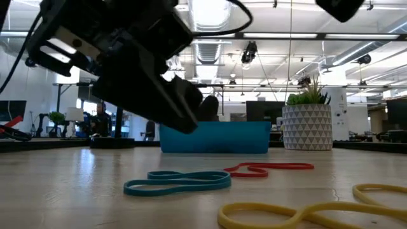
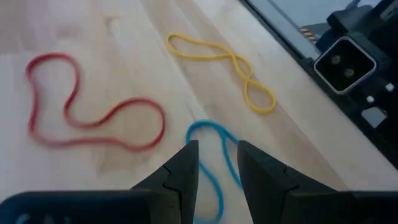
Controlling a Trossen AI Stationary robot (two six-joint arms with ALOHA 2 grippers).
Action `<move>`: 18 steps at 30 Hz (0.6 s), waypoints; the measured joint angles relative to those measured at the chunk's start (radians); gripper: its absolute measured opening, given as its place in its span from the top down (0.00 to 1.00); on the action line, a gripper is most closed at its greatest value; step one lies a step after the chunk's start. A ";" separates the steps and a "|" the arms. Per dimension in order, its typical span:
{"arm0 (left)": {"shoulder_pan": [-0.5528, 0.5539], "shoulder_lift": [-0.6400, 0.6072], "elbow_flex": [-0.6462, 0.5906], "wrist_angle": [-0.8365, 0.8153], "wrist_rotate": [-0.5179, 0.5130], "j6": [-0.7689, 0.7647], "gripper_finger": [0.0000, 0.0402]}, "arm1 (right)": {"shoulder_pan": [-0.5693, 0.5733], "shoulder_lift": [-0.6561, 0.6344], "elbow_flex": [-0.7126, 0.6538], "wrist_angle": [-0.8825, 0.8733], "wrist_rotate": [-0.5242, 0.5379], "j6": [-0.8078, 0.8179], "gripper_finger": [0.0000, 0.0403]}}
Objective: Pick and place rubber bands into bin
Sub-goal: Put the blue rubber band into the blue bin
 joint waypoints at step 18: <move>-0.005 0.162 0.136 0.004 0.019 0.009 0.76 | 0.122 0.052 -0.002 -0.007 0.071 0.204 0.83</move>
